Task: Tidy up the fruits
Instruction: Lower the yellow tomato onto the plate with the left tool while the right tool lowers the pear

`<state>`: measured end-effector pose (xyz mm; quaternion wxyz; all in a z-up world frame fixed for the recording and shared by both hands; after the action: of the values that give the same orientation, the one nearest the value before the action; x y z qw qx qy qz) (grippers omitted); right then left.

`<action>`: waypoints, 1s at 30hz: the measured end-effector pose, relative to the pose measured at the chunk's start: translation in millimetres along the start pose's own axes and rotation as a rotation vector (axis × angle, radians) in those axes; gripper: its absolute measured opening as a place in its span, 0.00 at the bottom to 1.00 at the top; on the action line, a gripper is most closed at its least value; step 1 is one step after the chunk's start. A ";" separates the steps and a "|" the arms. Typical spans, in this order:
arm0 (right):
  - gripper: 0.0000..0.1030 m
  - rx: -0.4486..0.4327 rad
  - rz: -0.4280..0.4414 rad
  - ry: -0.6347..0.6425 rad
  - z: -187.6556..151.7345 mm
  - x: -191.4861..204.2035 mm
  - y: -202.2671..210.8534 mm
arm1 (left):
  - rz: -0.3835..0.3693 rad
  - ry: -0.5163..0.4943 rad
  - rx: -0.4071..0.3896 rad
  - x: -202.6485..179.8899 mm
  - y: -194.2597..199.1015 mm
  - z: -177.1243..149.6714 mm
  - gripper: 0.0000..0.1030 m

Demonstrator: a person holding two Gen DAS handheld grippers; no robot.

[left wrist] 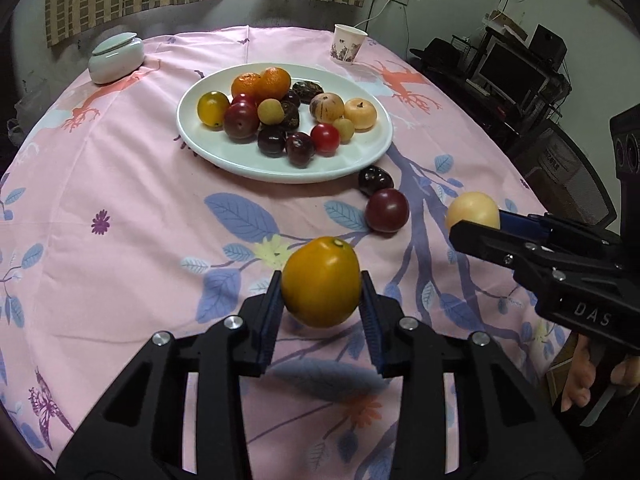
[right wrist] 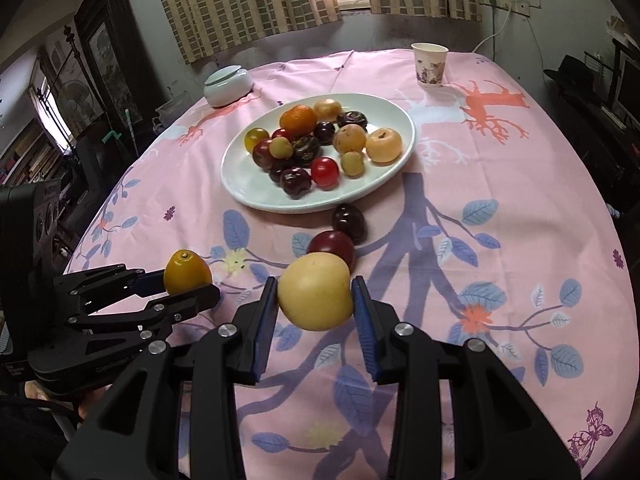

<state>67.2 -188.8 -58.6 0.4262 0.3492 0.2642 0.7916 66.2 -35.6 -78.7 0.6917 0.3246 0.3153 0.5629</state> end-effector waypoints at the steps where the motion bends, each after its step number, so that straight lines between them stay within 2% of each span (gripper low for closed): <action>1: 0.36 0.002 0.002 0.009 0.0 5.5 -1.5 | 0.000 0.004 -0.004 3.2 2.1 -0.4 0.36; 7: 0.36 0.020 0.003 0.017 -0.5 19.4 -9.3 | -0.011 0.017 -0.006 16.0 5.2 -1.1 0.36; 15: 0.36 0.037 -0.013 0.030 7.8 12.3 -18.1 | 0.015 0.059 0.021 34.6 -3.9 12.9 0.36; 18: 0.36 0.017 -0.019 0.062 25.3 7.3 -21.0 | 0.032 0.074 0.043 44.1 -12.2 32.9 0.36; 22: 0.36 -0.012 -0.017 0.120 61.3 4.8 -34.6 | 0.055 0.065 0.036 52.4 -29.1 84.3 0.36; 25: 0.36 -0.014 -0.033 0.113 89.4 -4.8 -58.1 | 0.079 0.067 0.053 54.2 -55.0 117.4 0.36; 27: 0.36 0.001 -0.064 0.104 100.4 -13.8 -74.7 | 0.093 0.079 0.076 55.2 -71.0 127.3 0.36; 30: 0.36 0.043 -0.043 0.095 107.8 -19.8 -94.3 | 0.064 0.093 0.103 54.5 -84.5 131.3 0.36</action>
<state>205.1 -145.9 -66.1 0.4226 0.3145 0.3087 0.7919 229.1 -7.5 -73.0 0.6402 0.3433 0.3652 0.5822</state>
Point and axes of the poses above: each gripper's, at about its wrist camera, not at the fingertips, and y roughly against the way its jaws point, x to its left, z to its top, the point moved 2 cm from there along -y, roughly the way its jaws point, and after that the axes turned 8 degrees about z, right-handed, at the moved point
